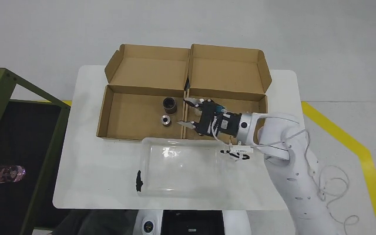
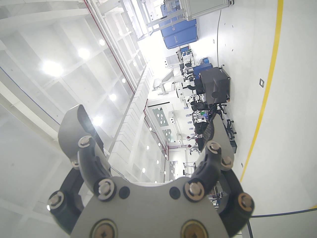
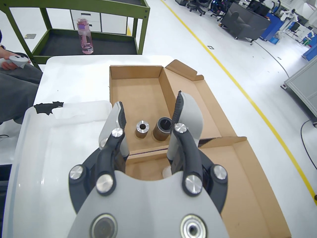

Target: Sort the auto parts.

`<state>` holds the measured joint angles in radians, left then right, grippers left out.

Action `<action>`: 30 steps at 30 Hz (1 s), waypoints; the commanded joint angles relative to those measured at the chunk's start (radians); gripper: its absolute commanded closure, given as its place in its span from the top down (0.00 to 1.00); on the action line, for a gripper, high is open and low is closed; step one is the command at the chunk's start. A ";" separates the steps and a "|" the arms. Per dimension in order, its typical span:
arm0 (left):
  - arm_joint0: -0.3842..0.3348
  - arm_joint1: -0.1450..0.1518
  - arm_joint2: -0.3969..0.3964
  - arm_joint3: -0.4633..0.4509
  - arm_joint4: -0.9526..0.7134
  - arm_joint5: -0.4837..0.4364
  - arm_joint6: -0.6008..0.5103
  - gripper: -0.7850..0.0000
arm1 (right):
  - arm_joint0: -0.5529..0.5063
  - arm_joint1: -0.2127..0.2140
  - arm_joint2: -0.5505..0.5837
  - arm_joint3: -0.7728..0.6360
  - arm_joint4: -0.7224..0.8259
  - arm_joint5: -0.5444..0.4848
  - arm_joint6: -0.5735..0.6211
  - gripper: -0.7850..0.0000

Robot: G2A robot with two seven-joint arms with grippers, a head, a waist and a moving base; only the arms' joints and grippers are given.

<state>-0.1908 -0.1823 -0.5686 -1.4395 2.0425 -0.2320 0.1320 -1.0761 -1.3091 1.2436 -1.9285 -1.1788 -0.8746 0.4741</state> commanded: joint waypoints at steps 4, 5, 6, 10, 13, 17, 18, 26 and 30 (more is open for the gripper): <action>0.000 0.000 0.000 0.000 0.000 0.000 0.000 1.00 | -0.076 0.020 0.112 -0.014 0.000 -0.006 -0.057 0.49; 0.000 0.000 0.000 0.000 0.000 0.000 0.000 1.00 | -0.091 0.023 0.131 -0.014 0.000 -0.003 -0.070 0.49; 0.000 0.000 0.000 0.000 0.000 0.000 0.000 1.00 | -0.105 0.026 0.149 -0.012 -0.001 -0.002 -0.085 0.50; 0.000 0.000 0.000 0.000 0.000 0.000 0.000 1.00 | -0.164 0.037 0.216 -0.003 -0.020 0.015 -0.157 0.52; 0.000 0.000 0.000 0.000 0.000 0.000 0.000 1.00 | -0.205 0.043 0.244 -0.008 -0.063 0.031 -0.226 0.62; 0.000 0.000 0.000 0.000 0.000 0.000 0.000 1.00 | -0.253 0.049 0.282 0.006 -0.108 0.062 -0.320 0.70; 0.000 0.000 0.000 0.000 0.000 0.000 0.000 1.00 | -0.264 0.051 0.293 0.010 -0.117 0.065 -0.340 0.70; 0.000 0.000 0.000 0.000 0.000 0.000 0.000 1.00 | -0.358 0.067 0.382 0.032 -0.183 0.096 -0.473 0.76; 0.000 0.000 0.000 0.000 0.000 0.000 0.000 1.00 | -0.409 0.073 0.418 0.043 -0.205 0.118 -0.531 0.78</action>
<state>-0.1908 -0.1823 -0.5686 -1.4395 2.0425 -0.2320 0.1320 -1.4725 -1.2373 1.6534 -1.8896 -1.3799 -0.7645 -0.0413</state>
